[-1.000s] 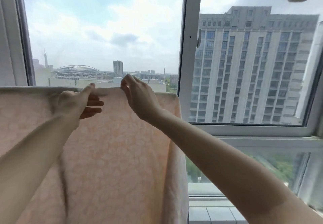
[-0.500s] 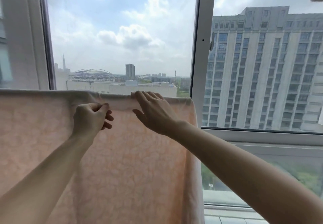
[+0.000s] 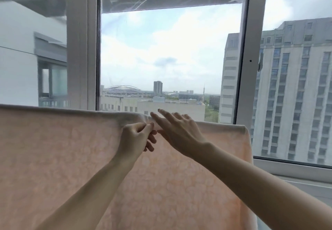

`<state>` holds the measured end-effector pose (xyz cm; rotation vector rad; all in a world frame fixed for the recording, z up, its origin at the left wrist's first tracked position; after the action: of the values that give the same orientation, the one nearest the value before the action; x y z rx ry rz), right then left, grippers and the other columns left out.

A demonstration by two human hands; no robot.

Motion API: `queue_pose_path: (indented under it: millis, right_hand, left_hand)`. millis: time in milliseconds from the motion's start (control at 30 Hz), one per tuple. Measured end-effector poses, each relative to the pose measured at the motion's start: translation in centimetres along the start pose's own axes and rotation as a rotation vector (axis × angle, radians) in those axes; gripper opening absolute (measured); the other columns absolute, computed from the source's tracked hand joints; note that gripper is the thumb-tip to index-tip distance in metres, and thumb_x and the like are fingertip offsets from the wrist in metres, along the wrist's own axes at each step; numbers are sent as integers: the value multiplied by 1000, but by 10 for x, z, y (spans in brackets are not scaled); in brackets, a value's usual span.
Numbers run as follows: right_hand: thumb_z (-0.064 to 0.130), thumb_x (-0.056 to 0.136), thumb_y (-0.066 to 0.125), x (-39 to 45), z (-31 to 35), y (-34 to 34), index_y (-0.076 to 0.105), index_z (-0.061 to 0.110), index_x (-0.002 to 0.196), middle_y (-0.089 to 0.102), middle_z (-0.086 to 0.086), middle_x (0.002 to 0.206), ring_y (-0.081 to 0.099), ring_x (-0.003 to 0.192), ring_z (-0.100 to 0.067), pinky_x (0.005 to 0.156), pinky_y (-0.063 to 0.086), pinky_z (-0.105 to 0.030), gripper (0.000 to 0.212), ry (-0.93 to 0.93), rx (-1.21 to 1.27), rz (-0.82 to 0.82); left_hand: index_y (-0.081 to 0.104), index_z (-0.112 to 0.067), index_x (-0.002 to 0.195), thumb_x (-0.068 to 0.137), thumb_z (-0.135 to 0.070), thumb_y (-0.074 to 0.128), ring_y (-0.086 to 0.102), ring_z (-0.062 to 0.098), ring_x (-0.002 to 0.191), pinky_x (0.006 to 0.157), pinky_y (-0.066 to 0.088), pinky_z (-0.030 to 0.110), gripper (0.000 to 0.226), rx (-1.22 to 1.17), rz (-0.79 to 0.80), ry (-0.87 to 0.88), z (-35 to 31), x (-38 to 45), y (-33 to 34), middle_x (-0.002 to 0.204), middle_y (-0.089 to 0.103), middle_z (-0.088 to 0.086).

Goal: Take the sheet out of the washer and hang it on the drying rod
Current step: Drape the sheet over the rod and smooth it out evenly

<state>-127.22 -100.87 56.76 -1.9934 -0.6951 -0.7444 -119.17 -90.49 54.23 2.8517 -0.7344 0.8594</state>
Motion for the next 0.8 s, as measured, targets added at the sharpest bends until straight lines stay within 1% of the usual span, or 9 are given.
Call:
queue_pose_path:
  millis: [33,100,167,267,367,433,567,700,800]
  right_hand:
    - [30,94,61,4,4,2,34,21,147,49,-8,143,64,106,-28,77,57,-42,61,-14,-3,-9]
    - [22,92,65,8,12,9,34,22,147,51,-7,141,64,107,-27,79,57,-41,63,-47,-1,-16]
    - [19,90,67,7,14,15,31,23,149,48,-7,144,62,110,-26,84,55,-41,69,-70,-9,-26]
    - [20,88,71,4,12,20,28,27,150,45,-6,147,59,114,-23,89,52,-40,76,-77,-27,-59]
    - [19,86,73,2,11,23,30,27,150,46,-6,146,58,112,-23,89,50,-38,77,-102,-45,-78]
    - [17,84,74,2,12,24,32,27,149,47,-7,145,57,111,-23,88,49,-38,78,-118,-63,-73]
    - [17,87,72,3,9,25,35,26,149,47,-7,144,57,112,-24,90,49,-40,73,-118,-55,-57]
    - [17,86,73,6,8,25,38,22,147,50,-9,143,59,112,-25,91,50,-41,71,-118,-41,-47]
    - [13,88,68,9,13,22,39,18,147,50,-11,142,59,113,-26,91,53,-43,66,-130,-19,-55]
  left_hand:
    - [70,-1,73,96,-21,58,59,22,42,39,39,21,33,-3,12,0,0,2,-3,57,67,10]
    - [70,-2,73,97,-24,56,60,22,43,39,40,20,35,-2,8,-14,4,6,-11,57,67,10]
    - [70,-5,70,97,-30,54,63,22,45,43,43,20,40,15,-66,-32,10,13,-27,56,68,8]
    - [70,-6,71,92,-45,58,68,19,51,53,51,25,46,26,-222,-79,21,27,-63,57,69,5]
    - [70,-5,78,85,-54,63,71,20,57,61,59,32,50,-25,-263,-168,31,42,-85,62,72,6]
    - [70,-6,82,83,-51,68,72,22,59,63,60,34,45,-78,-251,-229,35,51,-88,67,73,8]
    - [70,-11,85,88,-35,70,69,15,54,56,56,26,24,-145,-167,-305,41,63,-82,72,74,5]
    - [71,-7,87,92,-26,66,63,12,50,47,50,22,20,-165,-140,-271,48,69,-81,70,71,4]
    - [69,-6,84,95,-21,60,64,17,51,48,50,25,20,-171,-117,-237,54,68,-88,72,68,7]
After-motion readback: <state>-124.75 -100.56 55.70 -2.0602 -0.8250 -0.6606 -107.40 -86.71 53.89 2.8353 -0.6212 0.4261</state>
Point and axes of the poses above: each hand's wrist, its own x-axis towards the middle knuckle, its own y-axis out of the palm, z = x × y, the point moved 6 cm from there along x, towards the middle knuckle
